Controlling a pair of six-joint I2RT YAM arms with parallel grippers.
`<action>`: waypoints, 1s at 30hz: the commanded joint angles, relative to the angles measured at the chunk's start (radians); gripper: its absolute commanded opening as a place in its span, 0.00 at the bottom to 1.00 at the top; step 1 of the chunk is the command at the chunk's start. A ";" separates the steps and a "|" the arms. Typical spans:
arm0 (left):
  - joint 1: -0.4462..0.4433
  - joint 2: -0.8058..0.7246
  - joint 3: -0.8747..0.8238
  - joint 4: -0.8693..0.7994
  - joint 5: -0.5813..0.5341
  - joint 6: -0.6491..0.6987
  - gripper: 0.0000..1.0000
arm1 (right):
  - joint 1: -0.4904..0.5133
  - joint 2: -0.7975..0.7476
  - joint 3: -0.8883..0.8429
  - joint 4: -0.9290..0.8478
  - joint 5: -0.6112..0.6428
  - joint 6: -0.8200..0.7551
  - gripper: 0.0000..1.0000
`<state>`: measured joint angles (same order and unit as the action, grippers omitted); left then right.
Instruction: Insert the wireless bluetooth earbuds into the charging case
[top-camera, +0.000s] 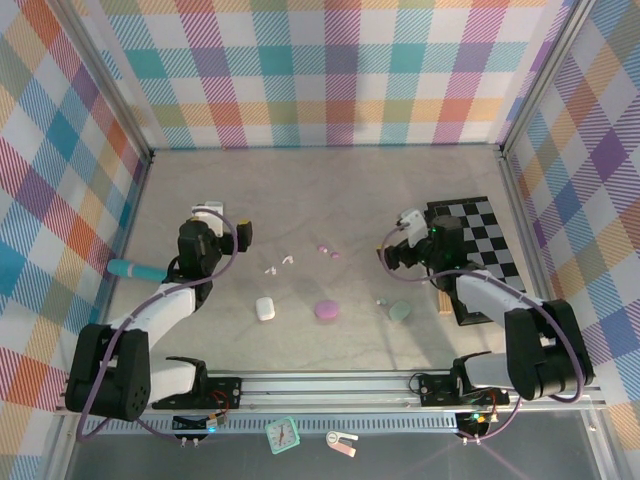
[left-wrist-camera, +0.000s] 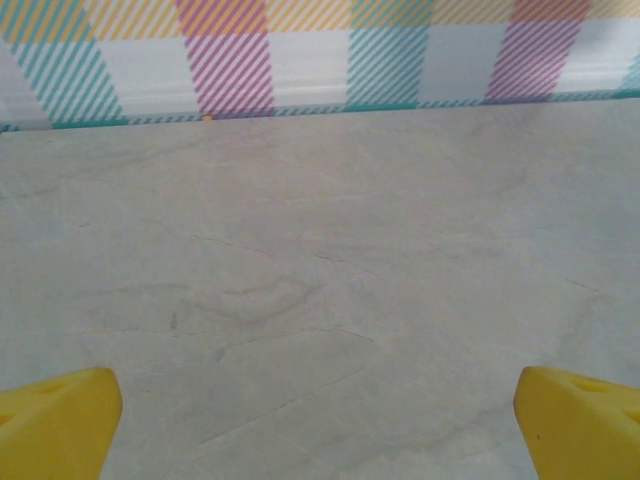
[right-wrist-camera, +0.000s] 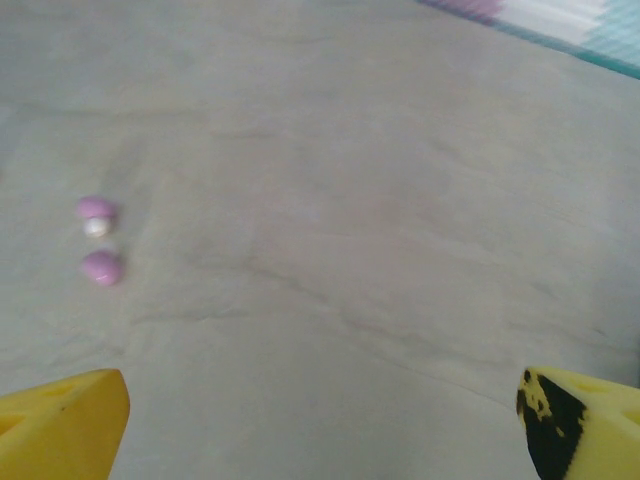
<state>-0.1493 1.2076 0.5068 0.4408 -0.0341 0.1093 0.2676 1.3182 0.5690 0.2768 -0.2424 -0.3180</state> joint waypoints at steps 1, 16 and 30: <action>-0.018 -0.060 0.057 -0.128 0.128 0.014 1.00 | 0.098 -0.021 0.095 -0.219 -0.090 -0.206 0.99; -0.040 -0.233 0.199 -0.475 0.281 0.001 1.00 | 0.581 0.158 0.249 -0.530 -0.012 -0.380 0.93; -0.040 -0.232 0.213 -0.484 0.294 0.007 1.00 | 0.590 0.298 0.269 -0.465 0.016 -0.442 0.69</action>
<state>-0.1829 0.9886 0.7033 -0.0479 0.2447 0.1089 0.8577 1.6043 0.8017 -0.2035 -0.2226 -0.7269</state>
